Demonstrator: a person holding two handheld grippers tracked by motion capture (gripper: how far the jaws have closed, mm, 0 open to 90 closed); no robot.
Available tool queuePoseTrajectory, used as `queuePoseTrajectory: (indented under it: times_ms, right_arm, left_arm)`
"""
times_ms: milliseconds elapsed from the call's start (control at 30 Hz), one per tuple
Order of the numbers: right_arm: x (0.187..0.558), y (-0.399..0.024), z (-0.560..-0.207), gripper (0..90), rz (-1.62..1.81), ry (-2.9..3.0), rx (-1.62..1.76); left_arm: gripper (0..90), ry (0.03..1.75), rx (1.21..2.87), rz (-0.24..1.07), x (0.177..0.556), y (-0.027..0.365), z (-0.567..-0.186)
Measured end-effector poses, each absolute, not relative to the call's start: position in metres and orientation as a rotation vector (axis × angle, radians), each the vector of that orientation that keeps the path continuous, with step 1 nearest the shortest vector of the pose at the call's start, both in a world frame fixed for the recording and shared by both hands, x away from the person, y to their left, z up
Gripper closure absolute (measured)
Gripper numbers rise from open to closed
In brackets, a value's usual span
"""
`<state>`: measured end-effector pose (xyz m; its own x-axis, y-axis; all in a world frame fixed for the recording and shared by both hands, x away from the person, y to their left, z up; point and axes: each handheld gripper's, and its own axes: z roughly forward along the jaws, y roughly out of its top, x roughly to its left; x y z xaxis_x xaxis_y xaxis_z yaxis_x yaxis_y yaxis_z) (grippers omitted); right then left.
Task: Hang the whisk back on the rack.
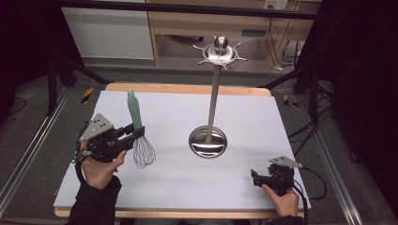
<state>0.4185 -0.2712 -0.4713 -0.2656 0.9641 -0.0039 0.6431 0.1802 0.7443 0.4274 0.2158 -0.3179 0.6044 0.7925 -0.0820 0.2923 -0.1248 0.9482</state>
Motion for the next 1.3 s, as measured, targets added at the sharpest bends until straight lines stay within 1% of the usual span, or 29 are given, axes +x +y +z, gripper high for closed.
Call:
queuePoseTrajectory:
  times_ms: [800,1300]
  right_arm:
    - [0.419,-0.272,-0.472,6.7,0.887,1.982,1.505]
    - [0.419,-0.273,-0.471,6.7,0.890,1.984,1.503]
  left_arm:
    - [69.0,0.795,1.725,0.540,0.443,0.175,-0.281]
    - [69.0,0.748,1.777,0.545,0.454,0.145,-0.267]
